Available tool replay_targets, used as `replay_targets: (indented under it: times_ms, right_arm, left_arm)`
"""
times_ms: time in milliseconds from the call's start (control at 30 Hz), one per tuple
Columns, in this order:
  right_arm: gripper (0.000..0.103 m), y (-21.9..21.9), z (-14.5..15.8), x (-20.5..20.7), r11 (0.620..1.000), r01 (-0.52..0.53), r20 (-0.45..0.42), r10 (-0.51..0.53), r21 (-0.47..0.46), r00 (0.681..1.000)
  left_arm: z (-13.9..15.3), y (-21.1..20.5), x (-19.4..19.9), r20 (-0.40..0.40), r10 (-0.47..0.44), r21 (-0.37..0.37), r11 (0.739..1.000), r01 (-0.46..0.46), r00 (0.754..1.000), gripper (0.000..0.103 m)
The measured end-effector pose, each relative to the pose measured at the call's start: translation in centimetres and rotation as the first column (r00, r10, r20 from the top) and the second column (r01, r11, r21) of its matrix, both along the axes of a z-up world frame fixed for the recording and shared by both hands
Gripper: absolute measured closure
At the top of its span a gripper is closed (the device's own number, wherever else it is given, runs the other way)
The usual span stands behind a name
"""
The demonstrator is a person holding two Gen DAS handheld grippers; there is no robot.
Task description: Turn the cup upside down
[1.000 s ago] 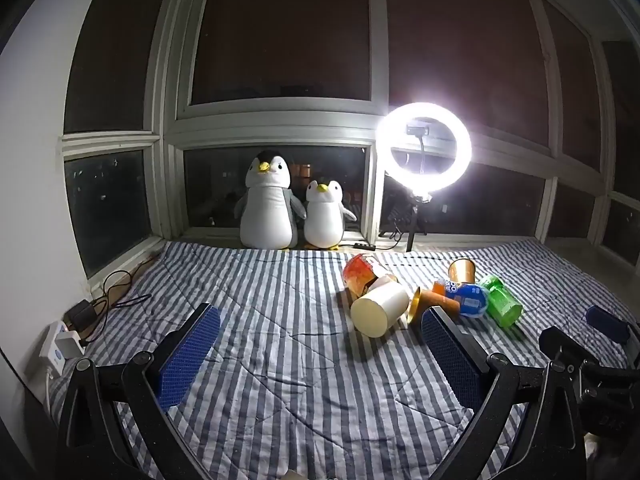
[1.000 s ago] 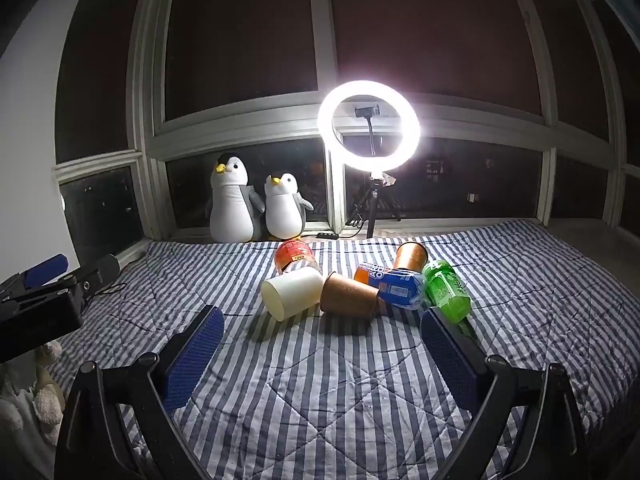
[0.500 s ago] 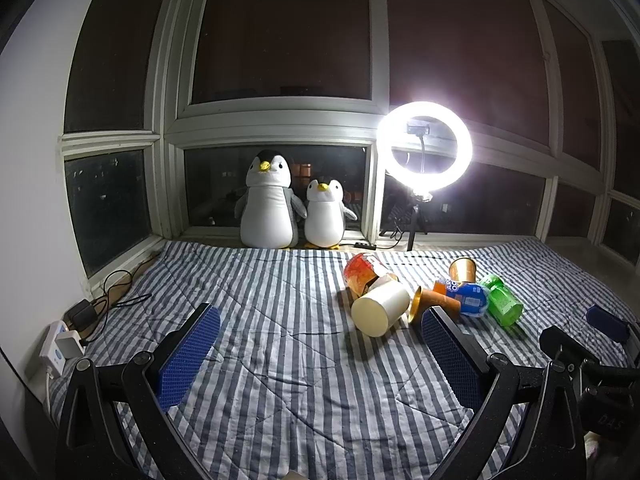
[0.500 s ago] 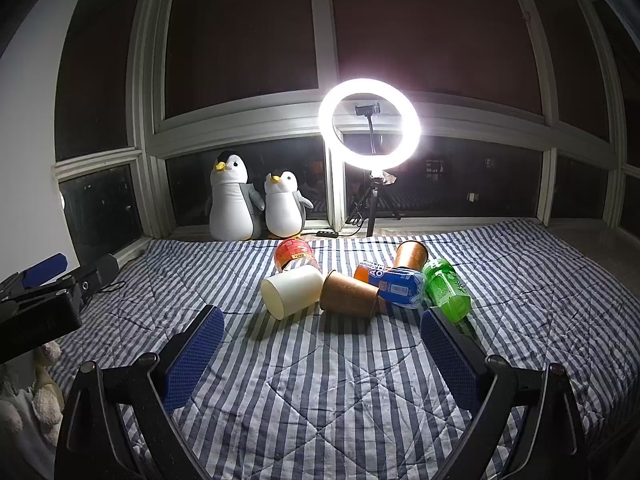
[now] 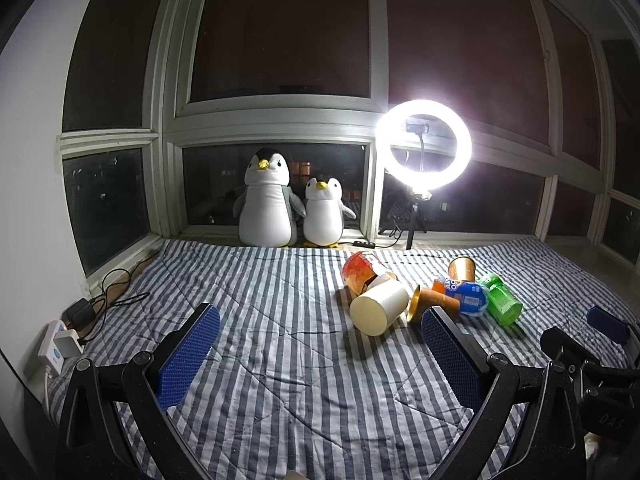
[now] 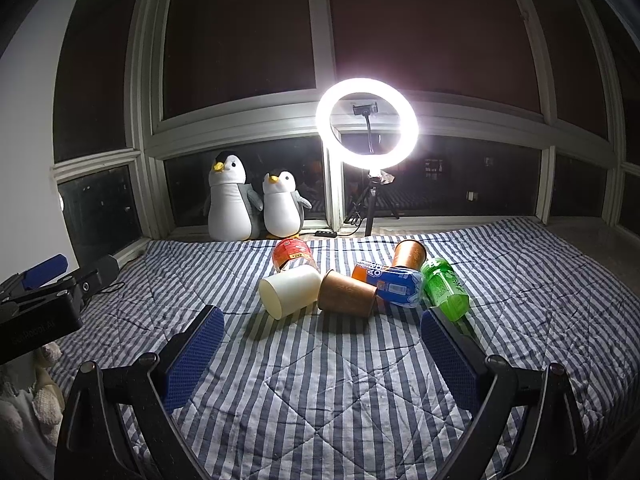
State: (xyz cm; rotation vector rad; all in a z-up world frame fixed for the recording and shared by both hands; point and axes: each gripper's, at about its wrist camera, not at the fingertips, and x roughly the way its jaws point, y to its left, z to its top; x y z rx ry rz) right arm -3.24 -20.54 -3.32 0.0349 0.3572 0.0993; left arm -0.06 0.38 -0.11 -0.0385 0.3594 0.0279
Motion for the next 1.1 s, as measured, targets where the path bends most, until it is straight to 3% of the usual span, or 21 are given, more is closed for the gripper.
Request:
replay_targets:
  times_ms: [767,1100]
  right_arm:
    - [0.006,-0.5,-0.3,0.1,1.0,0.003,-0.008,-0.003,0.006,1.0]
    - [0.006,-1.1,-0.7,0.6,1.0,0.022,-0.024,-0.021,0.017,0.999]
  left_arm:
    - [-0.3,-0.2,0.4,-0.007,-0.003,0.001,1.0,0.003,1.0,0.001]
    - [-0.5,-0.8,2.6,-0.031,-0.015,0.004,1.0,0.015,0.999,0.001]
